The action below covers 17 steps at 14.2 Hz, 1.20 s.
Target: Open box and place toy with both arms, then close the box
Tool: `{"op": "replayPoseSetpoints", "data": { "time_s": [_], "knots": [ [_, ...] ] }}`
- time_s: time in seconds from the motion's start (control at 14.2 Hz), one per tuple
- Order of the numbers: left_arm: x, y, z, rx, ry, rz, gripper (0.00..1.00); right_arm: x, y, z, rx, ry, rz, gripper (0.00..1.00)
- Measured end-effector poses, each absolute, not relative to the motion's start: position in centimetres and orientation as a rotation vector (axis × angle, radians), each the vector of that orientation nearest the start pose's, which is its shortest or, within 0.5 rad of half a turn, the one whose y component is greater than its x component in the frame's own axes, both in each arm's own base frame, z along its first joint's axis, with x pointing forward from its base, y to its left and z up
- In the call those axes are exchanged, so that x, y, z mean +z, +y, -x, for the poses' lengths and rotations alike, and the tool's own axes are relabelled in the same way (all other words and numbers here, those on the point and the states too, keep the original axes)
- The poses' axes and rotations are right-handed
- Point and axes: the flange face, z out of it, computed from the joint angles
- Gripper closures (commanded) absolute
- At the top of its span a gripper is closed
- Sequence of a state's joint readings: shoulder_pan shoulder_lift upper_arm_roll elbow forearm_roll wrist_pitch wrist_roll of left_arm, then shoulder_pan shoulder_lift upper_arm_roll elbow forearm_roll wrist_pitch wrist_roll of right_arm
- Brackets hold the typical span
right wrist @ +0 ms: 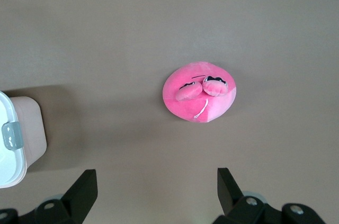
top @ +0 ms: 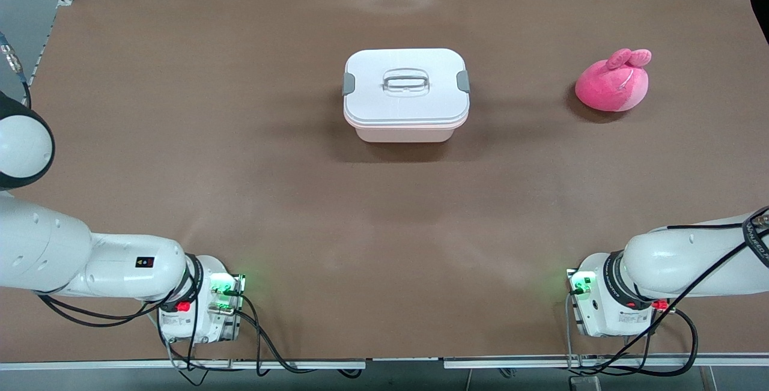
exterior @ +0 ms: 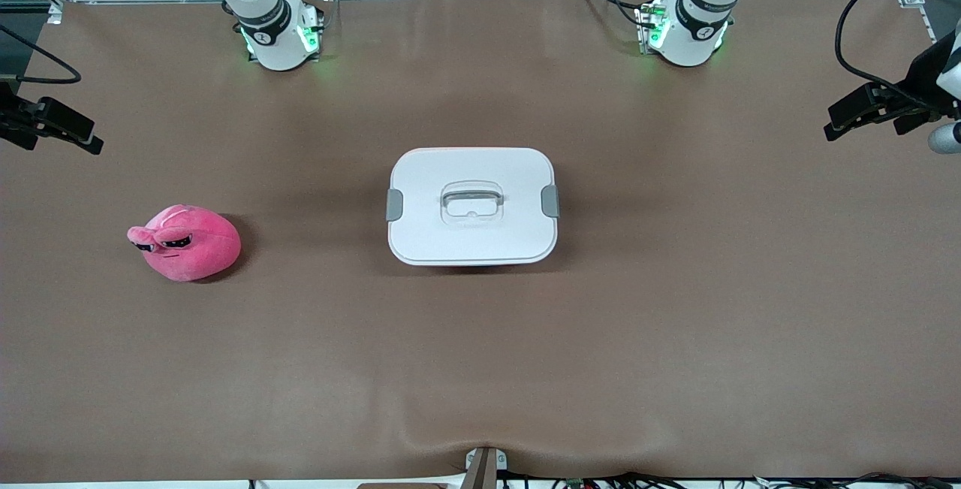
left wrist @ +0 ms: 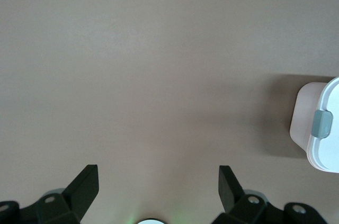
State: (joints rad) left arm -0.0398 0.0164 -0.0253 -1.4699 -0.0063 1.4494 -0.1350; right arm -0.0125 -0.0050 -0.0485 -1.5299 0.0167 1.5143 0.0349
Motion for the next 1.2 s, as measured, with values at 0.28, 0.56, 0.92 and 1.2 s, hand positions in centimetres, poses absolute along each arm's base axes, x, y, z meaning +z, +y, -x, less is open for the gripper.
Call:
{"op": "replayPoseSetpoints", "data": {
  "time_s": [0.28,0.56,0.92,1.2],
  "knots": [
    [65.2,-3.7,-54.6,0.059,-0.108,3.142,0.0,64.3,-3.2,-54.7,0.012,0.149,3.121,0.0],
    [65.2,-3.9,-54.6,0.06,-0.101,3.147,0.0,65.2,-3.3,-54.7,-0.018,0.154,3.121,0.0],
    [64.3,-4.1,-55.2,0.074,-0.101,3.154,0.0,64.9,-3.3,-54.9,-0.01,0.154,3.121,0.0],
    [62.8,-5.6,-56.3,0.08,-0.19,3.155,0.0,65.0,-3.4,-55.0,-0.014,0.154,3.122,0.0]
  ]
}}
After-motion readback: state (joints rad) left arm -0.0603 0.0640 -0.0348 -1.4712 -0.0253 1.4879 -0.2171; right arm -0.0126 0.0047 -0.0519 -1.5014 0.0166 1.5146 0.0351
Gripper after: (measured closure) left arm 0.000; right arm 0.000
